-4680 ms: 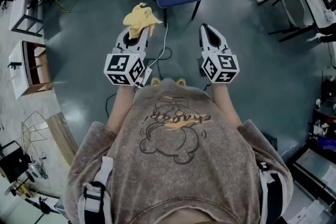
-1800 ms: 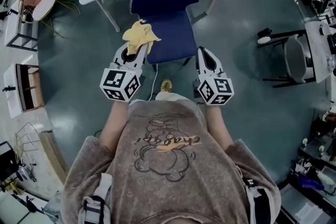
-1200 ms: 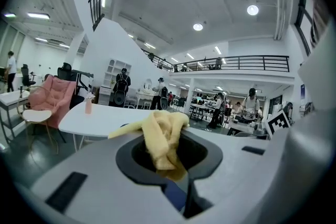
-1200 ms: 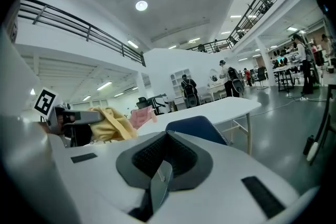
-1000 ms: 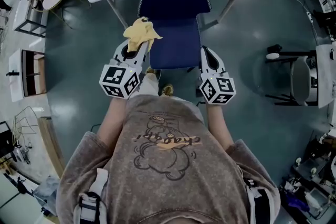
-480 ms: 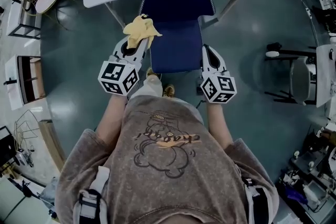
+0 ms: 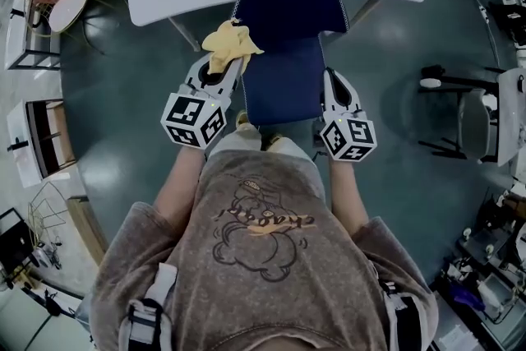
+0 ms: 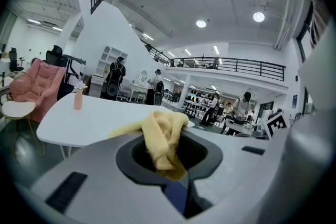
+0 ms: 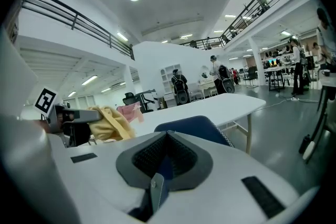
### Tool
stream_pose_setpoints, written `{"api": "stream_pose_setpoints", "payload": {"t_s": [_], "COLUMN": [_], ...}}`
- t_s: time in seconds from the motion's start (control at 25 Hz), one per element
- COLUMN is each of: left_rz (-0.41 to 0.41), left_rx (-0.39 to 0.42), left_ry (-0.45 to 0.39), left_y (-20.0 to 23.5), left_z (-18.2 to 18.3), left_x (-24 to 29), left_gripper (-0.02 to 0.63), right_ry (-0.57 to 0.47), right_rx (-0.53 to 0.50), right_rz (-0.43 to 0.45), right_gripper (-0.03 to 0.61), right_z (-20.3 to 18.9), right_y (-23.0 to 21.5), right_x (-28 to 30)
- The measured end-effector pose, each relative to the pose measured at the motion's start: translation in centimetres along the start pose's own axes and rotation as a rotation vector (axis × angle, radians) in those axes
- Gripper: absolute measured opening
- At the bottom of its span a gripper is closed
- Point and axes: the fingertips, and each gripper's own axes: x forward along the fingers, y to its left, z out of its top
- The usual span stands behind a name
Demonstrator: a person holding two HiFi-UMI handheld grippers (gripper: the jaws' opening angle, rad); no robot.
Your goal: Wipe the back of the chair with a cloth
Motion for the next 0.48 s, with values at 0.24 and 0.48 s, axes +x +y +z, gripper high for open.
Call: {"api": "stream_pose_setpoints", "payload": {"t_s": [0.24, 0.48], "left_rz": [0.026, 0.073], "left_rx": [-0.019, -0.037], "left_ry": [0.031, 0.055], "left_y": [1.4, 2.2], "left_z": [-0.9, -2.2], "left_x": [1.8, 3.0], "left_gripper": [0.072, 0.072], "right_ry": [0.013, 0.040], "right_rx": [0.005, 0.003], "right_rz": [0.007, 0.046], "right_gripper": [0.025, 0.025], "right_z": [0.4, 0.1], "right_y": [-1.4, -2.4], "right_x": [1.8, 3.4]}}
